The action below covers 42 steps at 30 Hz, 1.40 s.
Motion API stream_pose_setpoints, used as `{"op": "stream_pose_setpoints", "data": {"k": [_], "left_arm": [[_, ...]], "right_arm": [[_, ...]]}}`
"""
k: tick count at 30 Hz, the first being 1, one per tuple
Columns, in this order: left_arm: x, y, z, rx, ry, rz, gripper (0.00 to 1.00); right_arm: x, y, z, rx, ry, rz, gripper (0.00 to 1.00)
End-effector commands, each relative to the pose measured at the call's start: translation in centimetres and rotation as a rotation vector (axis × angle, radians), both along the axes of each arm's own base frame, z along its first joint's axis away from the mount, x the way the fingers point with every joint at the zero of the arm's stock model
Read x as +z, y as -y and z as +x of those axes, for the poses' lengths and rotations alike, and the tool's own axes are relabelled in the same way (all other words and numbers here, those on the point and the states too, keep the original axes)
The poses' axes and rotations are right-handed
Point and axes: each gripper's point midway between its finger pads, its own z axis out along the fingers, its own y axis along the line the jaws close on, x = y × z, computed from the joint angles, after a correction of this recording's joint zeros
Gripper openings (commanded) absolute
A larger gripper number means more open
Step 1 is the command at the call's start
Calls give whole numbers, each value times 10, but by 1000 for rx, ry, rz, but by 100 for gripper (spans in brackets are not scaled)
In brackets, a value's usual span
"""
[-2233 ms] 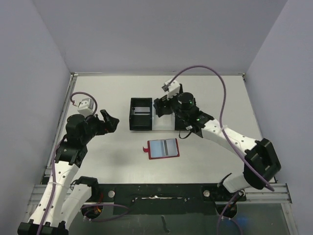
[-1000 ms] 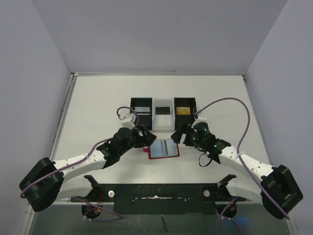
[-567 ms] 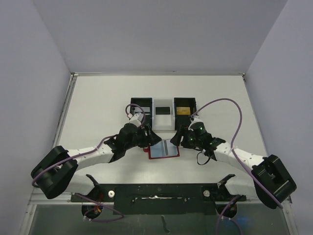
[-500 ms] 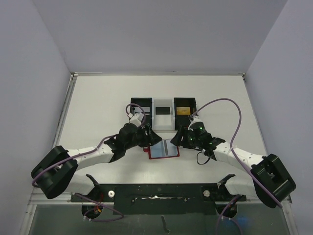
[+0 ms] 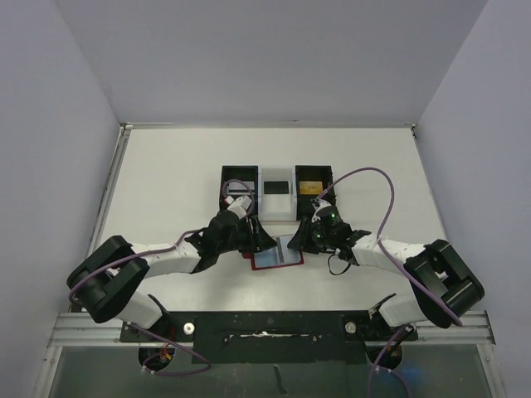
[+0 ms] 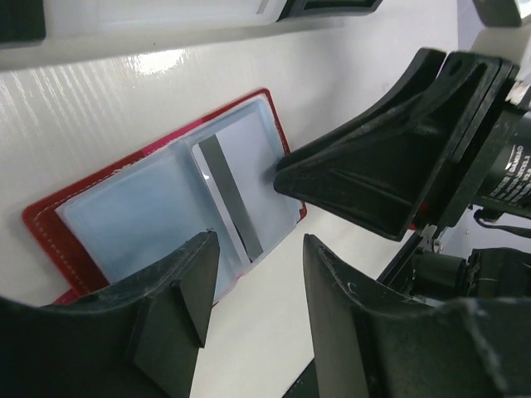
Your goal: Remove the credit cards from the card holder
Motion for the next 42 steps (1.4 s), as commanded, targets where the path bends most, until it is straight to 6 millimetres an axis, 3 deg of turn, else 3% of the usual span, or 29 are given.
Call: {"op": "stream_pose_setpoints", "data": {"k": [1, 8, 16, 21, 42], "left_arm": [[22, 22, 6, -55, 55, -73, 41], [2, 19, 9, -13, 8, -43, 28], [-22, 21, 5, 10, -64, -56, 24], [-32, 13, 6, 62, -86, -37, 22], [-27, 19, 2, 27, -79, -89, 14]], "right_arm": [[6, -6, 15, -8, 20, 4, 25], [-5, 3, 7, -47, -7, -10, 21], [-9, 0, 0, -25, -29, 9, 20], [-9, 1, -1, -27, -29, 11, 20], [-5, -3, -5, -20, -38, 41, 17]]}}
